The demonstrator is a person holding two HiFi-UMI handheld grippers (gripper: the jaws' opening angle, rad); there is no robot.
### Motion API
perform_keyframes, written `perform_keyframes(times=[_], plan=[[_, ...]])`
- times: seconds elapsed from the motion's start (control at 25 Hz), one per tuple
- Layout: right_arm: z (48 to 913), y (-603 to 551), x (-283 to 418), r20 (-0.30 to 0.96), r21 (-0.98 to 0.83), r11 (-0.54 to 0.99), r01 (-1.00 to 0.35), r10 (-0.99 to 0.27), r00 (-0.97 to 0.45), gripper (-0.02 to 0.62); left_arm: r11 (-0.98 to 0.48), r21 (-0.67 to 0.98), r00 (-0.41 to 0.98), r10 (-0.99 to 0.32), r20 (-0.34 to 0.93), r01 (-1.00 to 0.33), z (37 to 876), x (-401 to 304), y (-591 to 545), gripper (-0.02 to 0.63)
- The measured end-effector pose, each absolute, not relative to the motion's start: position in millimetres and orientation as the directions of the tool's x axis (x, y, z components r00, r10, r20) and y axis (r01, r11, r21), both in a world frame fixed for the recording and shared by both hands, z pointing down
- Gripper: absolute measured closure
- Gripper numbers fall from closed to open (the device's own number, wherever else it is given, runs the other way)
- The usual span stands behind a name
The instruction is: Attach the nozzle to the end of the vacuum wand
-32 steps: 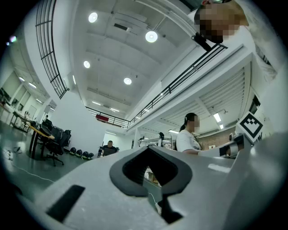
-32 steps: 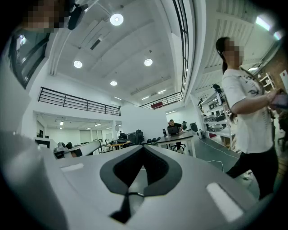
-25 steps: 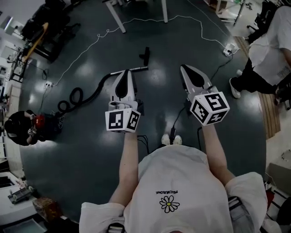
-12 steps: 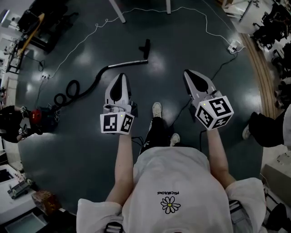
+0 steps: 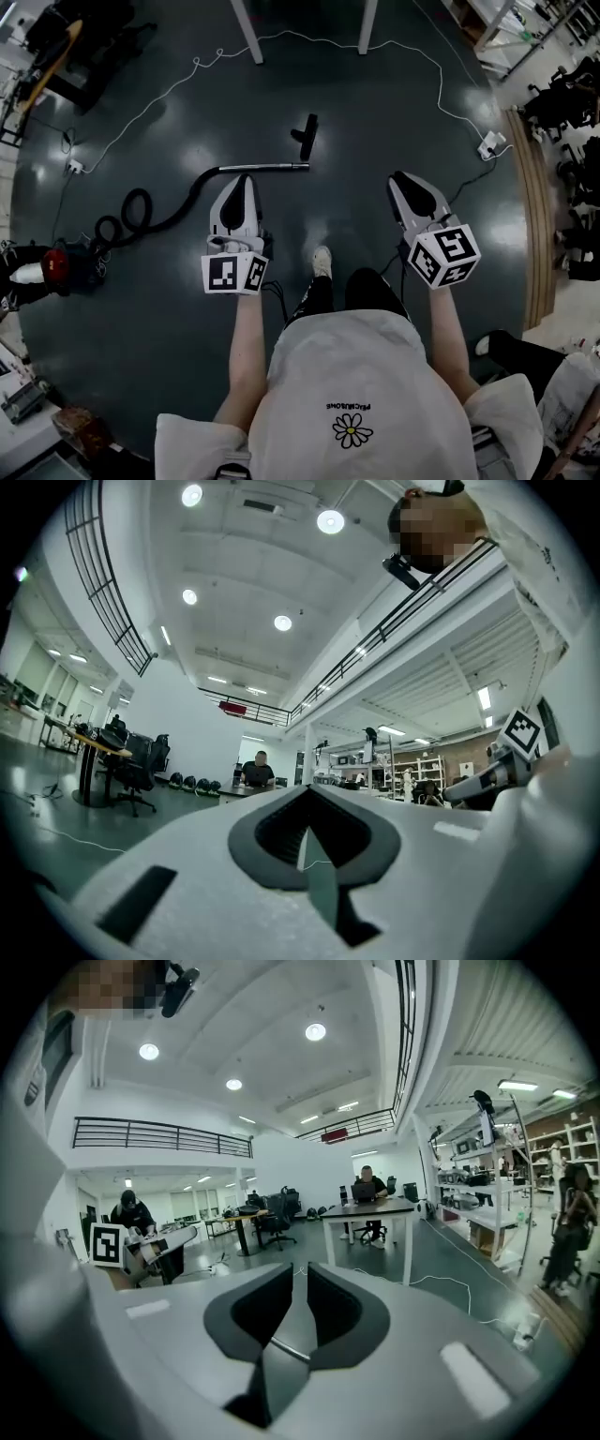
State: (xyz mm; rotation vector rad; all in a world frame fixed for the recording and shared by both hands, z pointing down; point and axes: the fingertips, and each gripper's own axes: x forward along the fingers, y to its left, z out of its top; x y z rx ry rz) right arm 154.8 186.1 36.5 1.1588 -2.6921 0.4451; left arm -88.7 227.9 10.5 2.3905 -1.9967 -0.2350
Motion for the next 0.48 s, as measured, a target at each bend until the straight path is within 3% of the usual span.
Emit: perform_keyframes(times=[0.48], plan=[[81,15,101,0.344,-0.279,0.666,-0.692,-0.603,-0.719,0.538,-0.132,0.177,0.138,-0.990,0.021,-0.975,48,-125,85,0.603]])
